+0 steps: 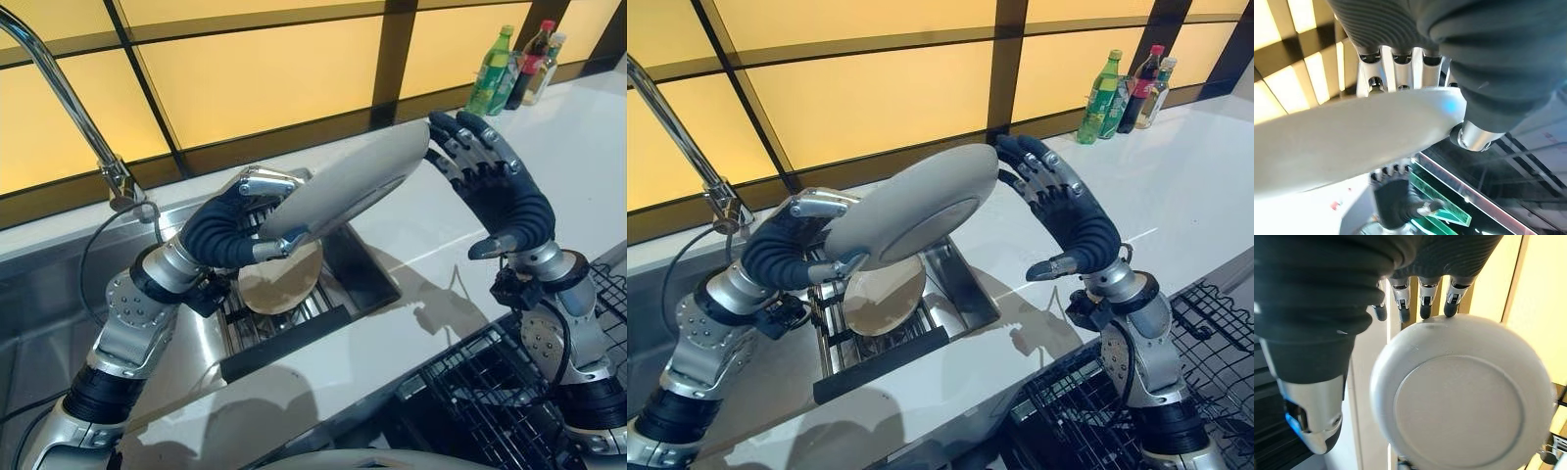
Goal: Pick up plates and place into dishwasher.
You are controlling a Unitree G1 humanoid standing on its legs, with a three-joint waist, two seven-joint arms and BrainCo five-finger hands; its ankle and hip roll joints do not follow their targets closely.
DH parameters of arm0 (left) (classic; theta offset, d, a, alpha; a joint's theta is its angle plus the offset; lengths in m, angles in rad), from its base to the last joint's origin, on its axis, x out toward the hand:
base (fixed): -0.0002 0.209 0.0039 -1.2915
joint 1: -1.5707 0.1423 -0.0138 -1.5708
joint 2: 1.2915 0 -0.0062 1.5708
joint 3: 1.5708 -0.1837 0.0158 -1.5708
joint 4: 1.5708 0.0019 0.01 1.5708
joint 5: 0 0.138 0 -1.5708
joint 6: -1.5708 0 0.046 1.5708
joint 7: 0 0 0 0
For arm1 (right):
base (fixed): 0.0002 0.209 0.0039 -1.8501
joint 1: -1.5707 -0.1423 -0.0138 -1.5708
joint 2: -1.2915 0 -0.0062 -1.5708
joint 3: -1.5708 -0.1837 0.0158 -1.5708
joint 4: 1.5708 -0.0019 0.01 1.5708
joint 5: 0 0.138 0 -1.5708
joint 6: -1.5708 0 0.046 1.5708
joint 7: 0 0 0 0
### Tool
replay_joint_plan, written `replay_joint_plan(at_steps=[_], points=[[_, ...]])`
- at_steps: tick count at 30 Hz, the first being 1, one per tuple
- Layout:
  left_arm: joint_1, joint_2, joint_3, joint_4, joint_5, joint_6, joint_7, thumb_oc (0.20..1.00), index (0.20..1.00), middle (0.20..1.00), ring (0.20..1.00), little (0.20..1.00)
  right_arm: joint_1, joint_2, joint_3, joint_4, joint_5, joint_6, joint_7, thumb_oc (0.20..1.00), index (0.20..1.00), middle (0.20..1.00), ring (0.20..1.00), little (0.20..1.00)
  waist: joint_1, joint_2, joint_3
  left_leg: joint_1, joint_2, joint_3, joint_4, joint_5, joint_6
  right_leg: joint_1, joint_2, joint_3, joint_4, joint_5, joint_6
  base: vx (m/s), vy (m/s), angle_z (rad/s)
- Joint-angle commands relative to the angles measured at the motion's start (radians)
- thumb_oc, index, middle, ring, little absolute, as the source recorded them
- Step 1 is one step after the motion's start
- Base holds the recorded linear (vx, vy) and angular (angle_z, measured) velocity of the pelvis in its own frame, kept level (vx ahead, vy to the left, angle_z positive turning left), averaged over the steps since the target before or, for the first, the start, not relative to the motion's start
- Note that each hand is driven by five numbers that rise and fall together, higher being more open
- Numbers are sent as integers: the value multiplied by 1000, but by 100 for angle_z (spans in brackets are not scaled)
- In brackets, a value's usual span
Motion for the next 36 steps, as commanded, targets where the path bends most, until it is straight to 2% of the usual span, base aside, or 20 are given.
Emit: replay_joint_plan(at_steps=[1,7,12,16,20,24,27,29,36], points=[[-93,51,-69,-31,-54,5,-31,200,200,200,200,200,-102,-43,23,-44,-3,-17,0,1000,1000,1000,1000,1000,17,-34,-61,-58,-58,-12,55,-75,42,-2,-51,0,103,-115,78,10,32,0],[-79,77,-37,-26,-57,17,-44,200,200,200,200,200,-103,-70,14,-30,-3,-22,-16,1000,1000,1000,1000,1000,22,-35,-64,-58,-62,-7,59,-78,46,0,-58,-1,100,-113,80,6,27,0],[-55,89,9,-18,-55,16,-43,200,200,200,200,200,-89,-76,-32,-9,-33,-65,-79,1000,1000,1000,1000,1000,26,-35,-62,-59,-62,-3,63,-80,49,-1,-64,-10,105,-114,82,-8,19,0],[-35,78,48,-19,-62,10,-69,200,200,200,200,200,-77,-48,-88,-1,-30,-91,-100,1000,1000,1000,1000,1000,28,-33,-61,-60,-65,-9,64,-82,52,-2,-66,-15,113,-117,81,0,0,0],[-41,73,47,-19,-49,17,-78,200,200,200,200,200,-75,-57,-112,3,-123,-152,-190,1000,1000,1000,1000,1000,29,-33,-62,-59,-68,-15,66,-83,53,-2,-68,-16,117,-118,82,-10,4,4],[-35,84,69,-6,-50,13,-63,200,200,200,200,200,-78,-55,-172,21,-120,-188,-286,1000,1000,1000,1000,1000,26,-31,-64,-55,-66,-11,67,-88,53,-2,-70,-16,118,-117,85,0,0,0],[-23,75,88,-16,-55,21,-72,200,200,200,200,200,-56,-36,-197,1,-104,-171,-251,1000,1000,1000,1000,1000,23,-27,-62,-56,-68,-12,69,-89,56,-1,-70,-12,118,-119,84,0,0,0],[-23,66,94,-27,-56,25,-84,200,200,200,200,200,-36,-23,-184,-36,-76,-126,-169,1000,1000,1000,1000,1000,21,-26,-61,-59,-70,-18,69,-87,57,-5,-68,-6,120,-120,83,0,0,0],[-84,49,26,-28,-31,58,-40,200,200,200,200,200,-95,-10,-8,-72,-11,22,-7,1000,1000,1000,1000,1000,30,-35,-67,-62,-68,-23,71,-81,51,0,-65,-9,114,-118,80,0,0,0]])
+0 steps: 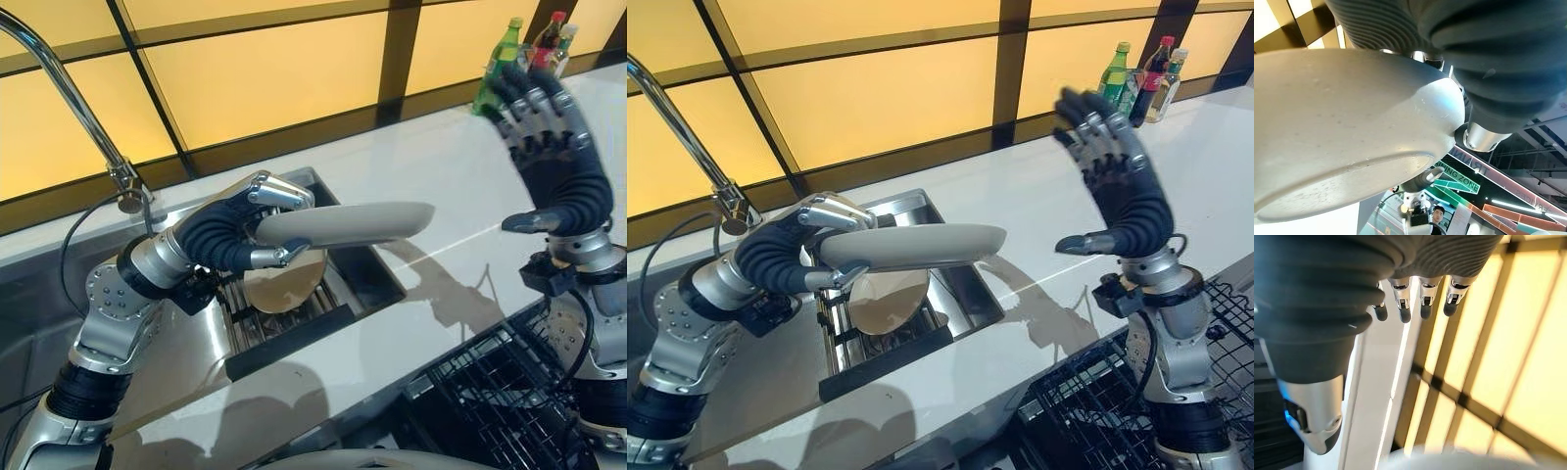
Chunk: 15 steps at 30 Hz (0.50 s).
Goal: Pick up plates and place into dishwasher.
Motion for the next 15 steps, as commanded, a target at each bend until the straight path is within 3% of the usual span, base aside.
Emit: replay_joint_plan(at_steps=[1,7,15], points=[[-86,20,-37,-10,-21,0,53,200,200,200,200,200,-85,11,63,-66,42,47,83,1000,1000,1000,1000,1000,13,-58,-78,-65,-63,-16,72,-81,47,-6,-59,-1,114,-116,76,0,0,0],[-86,26,-61,-17,-27,3,77,200,200,200,200,200,-113,-9,163,-97,68,87,143,1000,1000,1000,1000,1000,25,-64,-79,-66,-59,-13,73,-77,43,2,-58,-9,109,-118,73,4,-6,2],[-114,8,-107,-21,-17,18,100,200,200,200,200,200,-190,49,281,-92,18,120,115,1000,1000,1000,1000,1000,42,-63,-79,-58,-61,-20,71,-81,43,17,-57,-14,102,-124,71,15,-4,2]])
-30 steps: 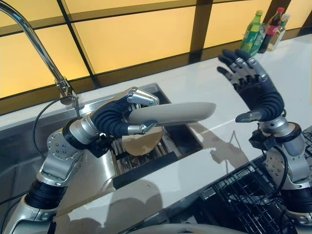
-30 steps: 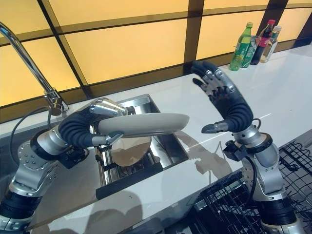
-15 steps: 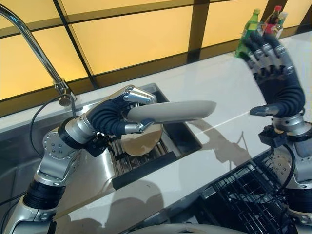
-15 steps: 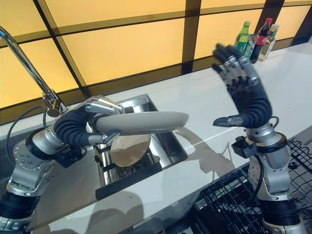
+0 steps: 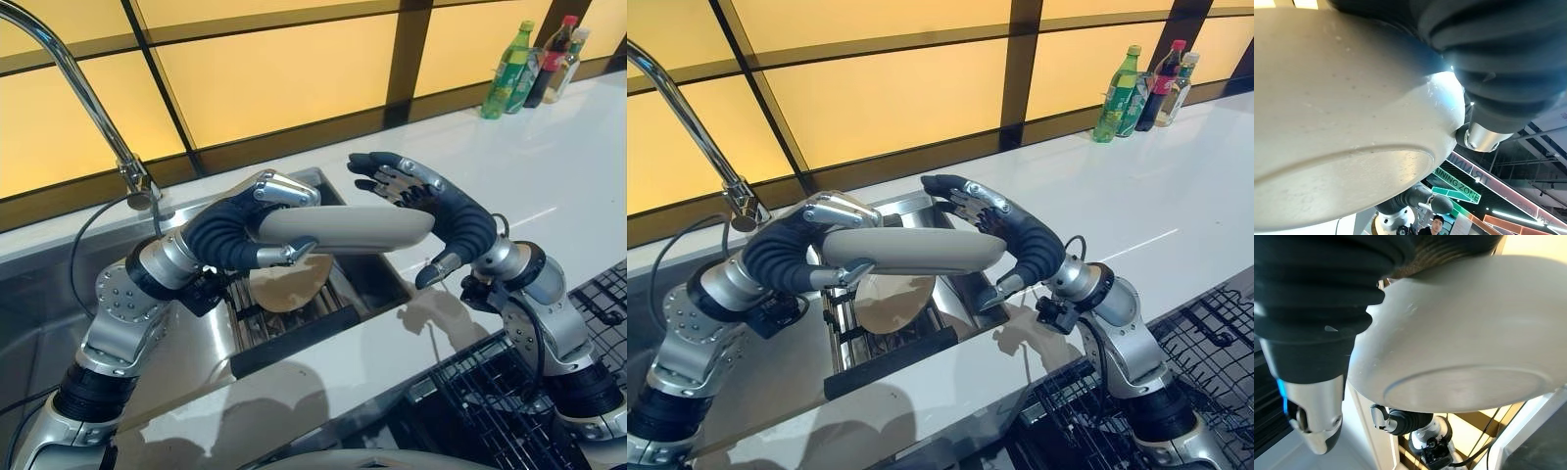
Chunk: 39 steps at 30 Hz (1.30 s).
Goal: Pick up plates and place into dishwasher.
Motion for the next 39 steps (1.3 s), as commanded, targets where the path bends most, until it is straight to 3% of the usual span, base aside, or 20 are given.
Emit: replay_joint_plan(at_steps=[1,2,3,4,14,30,31,32,33,34,39], points=[[-114,12,-57,-3,-19,-3,57,200,200,200,200,200,-86,37,70,-62,-2,2,-14,1000,1000,1000,1000,1000,36,-59,-82,-62,-54,-7,71,-82,40,6,-49,-2,101,-120,66,0,0,0],[-114,16,-59,-3,-21,-2,62,200,200,200,200,200,-91,31,79,-62,-12,0,-25,890,890,890,890,890,38,-59,-82,-61,-53,-7,70,-81,40,6,-49,-2,101,-120,65,0,0,0],[-114,18,-61,-4,-21,-2,66,200,200,200,200,200,-92,25,84,-65,-16,1,-33,335,335,335,335,335,38,-59,-82,-62,-53,-7,69,-80,40,6,-50,-2,101,-120,66,0,0,0],[-112,20,-60,-3,-22,-2,68,200,200,200,200,200,-92,22,87,-67,-17,-1,-38,200,200,200,200,200,39,-60,-83,-62,-54,-6,69,-80,40,6,-50,-2,100,-120,66,0,0,0],[-94,5,-45,-3,-30,-8,56,200,200,200,200,200,-81,41,80,-61,-39,17,-74,200,200,200,200,200,40,-60,-83,-61,-57,-6,63,-77,45,3,-51,1,102,-119,65,0,5,1],[-64,15,-17,-4,-30,-4,102,200,200,200,200,200,-32,-59,28,-72,-141,41,-142,200,200,200,200,200,24,-62,-84,-62,-48,3,47,-56,38,-6,-42,5,109,-111,63,-7,0,0],[-60,14,-15,0,-32,7,122,329,329,329,329,329,-31,-60,22,-63,-154,33,-169,200,200,200,200,200,24,-61,-84,-61,-47,3,45,-54,37,-5,-42,4,108,-111,63,0,0,0],[-55,10,-9,3,-27,17,142,523,523,523,523,523,-28,-59,13,-55,-166,28,-184,200,200,200,200,200,24,-61,-84,-61,-46,3,44,-54,36,-5,-42,3,108,-112,63,0,0,0],[-49,7,-3,7,-21,22,163,818,818,818,818,818,-25,-57,6,-51,-184,25,-197,200,200,200,200,200,24,-61,-85,-62,-45,4,43,-53,36,-6,-41,3,108,-112,63,0,0,0],[-42,2,6,12,-12,24,182,1000,1000,1000,1000,1000,-22,-57,-5,-47,-201,22,-208,200,200,200,200,200,24,-61,-84,-61,-44,5,41,-52,36,-6,-41,2,108,-112,62,0,0,0],[21,-6,94,40,-3,7,312,1000,1000,1000,1000,1000,31,-76,-94,-29,-287,0,-265,200,200,200,200,200,21,-61,-85,-60,-38,12,33,-49,31,-6,-38,-1,102,-111,61,-2,-2,1]])
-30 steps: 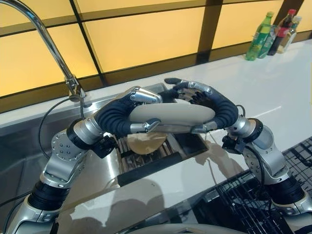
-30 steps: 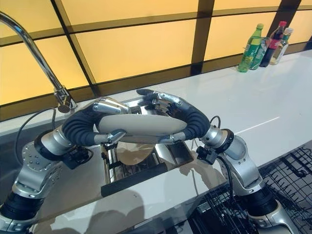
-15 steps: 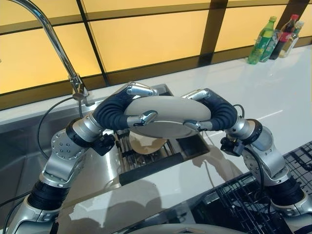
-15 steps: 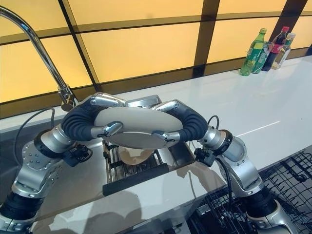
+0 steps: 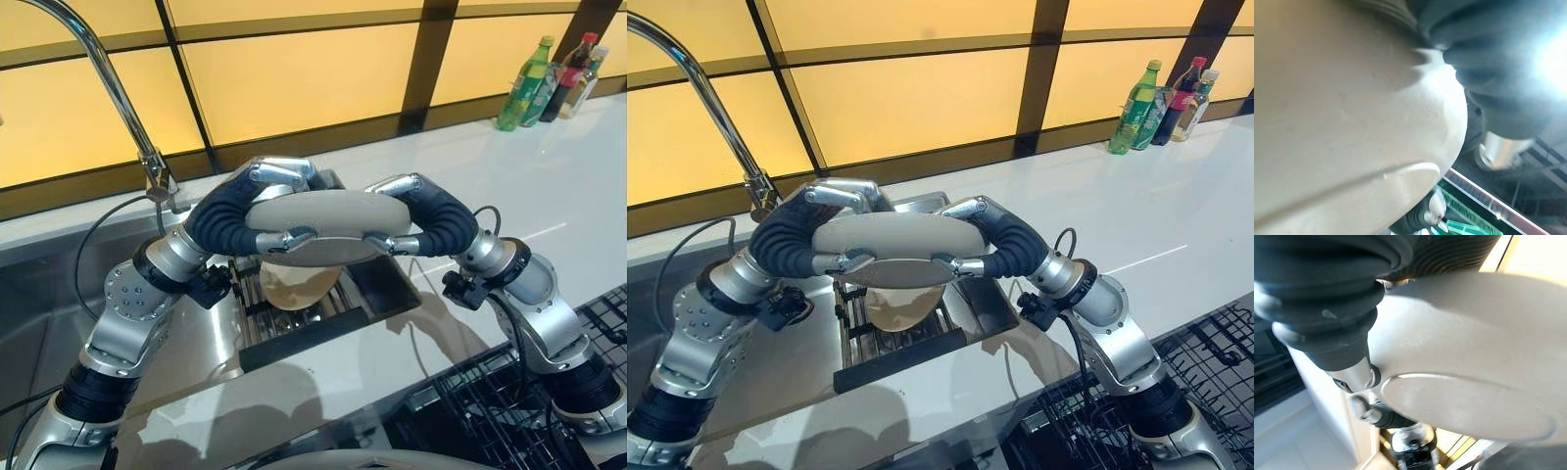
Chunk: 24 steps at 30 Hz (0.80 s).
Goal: Pick up plates and place into dishwasher.
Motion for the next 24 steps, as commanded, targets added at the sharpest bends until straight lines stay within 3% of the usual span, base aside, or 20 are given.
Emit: replay_joint_plan(at_steps=[1,6,16,24], points=[[9,-4,103,36,-21,-55,147,1000,1000,1000,1000,1000,49,-49,-122,31,-63,-19,-86,200,200,200,200,200,-3,-38,-70,-57,-33,23,32,-50,27,-9,-35,12,100,-109,58,0,0,0],[74,-18,225,52,-37,-67,234,1000,1000,1000,1000,1000,117,-90,-242,42,-155,0,-105,200,200,200,200,200,-17,-41,-71,-55,-27,39,28,-48,23,-12,-33,20,94,-105,56,1,5,-1],[165,-39,342,68,-71,-70,218,1000,1000,1000,1000,1000,271,-126,-467,67,-245,46,-210,200,200,200,200,200,-69,-45,-60,-46,-27,85,41,-65,26,-27,-45,62,90,-87,68,5,45,-12],[178,-20,372,75,-72,-30,216,1000,1000,1000,1000,1000,408,-104,-603,86,-264,52,-294,200,200,200,200,200,-146,-48,-16,-30,-45,153,27,-78,44,-84,-79,125,90,-25,119,-5,62,-24]])
